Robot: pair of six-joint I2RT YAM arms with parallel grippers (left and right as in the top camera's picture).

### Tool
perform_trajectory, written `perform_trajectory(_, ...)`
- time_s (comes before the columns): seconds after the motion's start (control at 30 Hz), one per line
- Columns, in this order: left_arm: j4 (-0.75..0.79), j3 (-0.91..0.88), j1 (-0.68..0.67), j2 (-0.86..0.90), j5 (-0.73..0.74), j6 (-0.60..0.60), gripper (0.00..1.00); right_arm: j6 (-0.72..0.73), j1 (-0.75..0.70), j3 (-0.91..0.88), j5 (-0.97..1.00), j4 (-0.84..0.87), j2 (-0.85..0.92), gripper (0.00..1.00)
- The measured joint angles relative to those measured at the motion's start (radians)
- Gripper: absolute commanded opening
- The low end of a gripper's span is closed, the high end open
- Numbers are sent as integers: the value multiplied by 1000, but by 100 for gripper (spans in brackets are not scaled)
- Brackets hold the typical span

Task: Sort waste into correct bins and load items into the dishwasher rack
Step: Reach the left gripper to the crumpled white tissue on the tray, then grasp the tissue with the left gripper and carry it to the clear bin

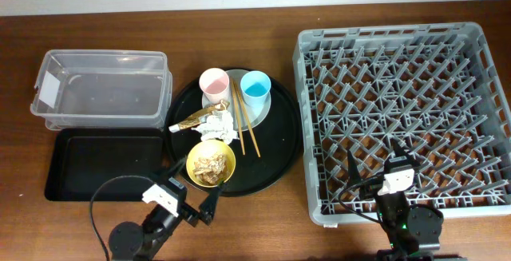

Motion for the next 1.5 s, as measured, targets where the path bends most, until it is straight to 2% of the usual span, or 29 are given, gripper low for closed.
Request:
perform_trajectory(0.1, 86, 2, 0, 0, 93, -51, 99, 0, 0, 0, 0, 0, 0, 98)
perform_trajectory(0.2, 80, 64, 0, 0, 138, -70, 99, 0, 0, 0, 0, 0, 0, 98)
perform_trajectory(0.3, -156, 315, 0, 39, 73, -83, 99, 0, 0, 0, 0, 0, 0, 98)
perform_trajectory(0.33, -338, 432, 0, 96, 44, -85, 99, 0, 0, 0, 0, 0, 0, 98)
perform_trajectory(0.4, -546, 657, 2, 278, -8, -82, 99, 0, 0, 0, 0, 0, 2, 98)
perform_trajectory(0.53, -1142, 1307, 1, 827, -92, 34, 99, 0, 0, 0, 0, -1, 3, 99)
perform_trajectory(0.6, -1328, 1540, 3, 1059, -132, 66, 99, 0, 0, 0, 0, -1, 3, 98)
perform_trajectory(0.63, -1382, 1651, 3, 1186, -145, 78, 80, 0, 0, 0, 0, -1, 3, 99)
perform_trajectory(0.67, -1398, 1708, 3, 1273, -153, 85, 47, 0, 0, 0, 0, -1, 4, 98)
perform_trajectory(0.7, -1401, 1732, 3, 1332, -159, 85, 8, 0, 0, 0, 0, -1, 4, 98)
perform_trajectory(0.73, -1408, 1750, 3, 1392, -162, 90, 1, 0, 0, 0, 0, -1, 3, 99)
perform_trajectory(0.87, -1435, 1741, -16, 1610, -214, 85, 2, -1, 0, 0, 0, -1, 3, 98)
perform_trajectory(1.0, -1302, 1609, -117, 1691, -341, 26, 54, 0, 0, 0, 0, -1, 4, 98)
perform_trajectory(1.03, -1245, 1563, -140, 1696, -352, 16, 58, 0, 0, 0, 0, -1, 4, 98)
perform_trajectory(1.2, -1032, 1394, -187, 1740, -418, 4, 60, 0, 0, 0, 0, -1, 5, 98)
perform_trajectory(1.3, -944, 1339, -188, 1740, -451, 8, 64, 0, 0, 0, 0, -1, 5, 99)
perform_trajectory(1.5, -807, 1253, -260, 1740, -467, 93, 71, 0, 0, 0, 0, -1, 5, 99)
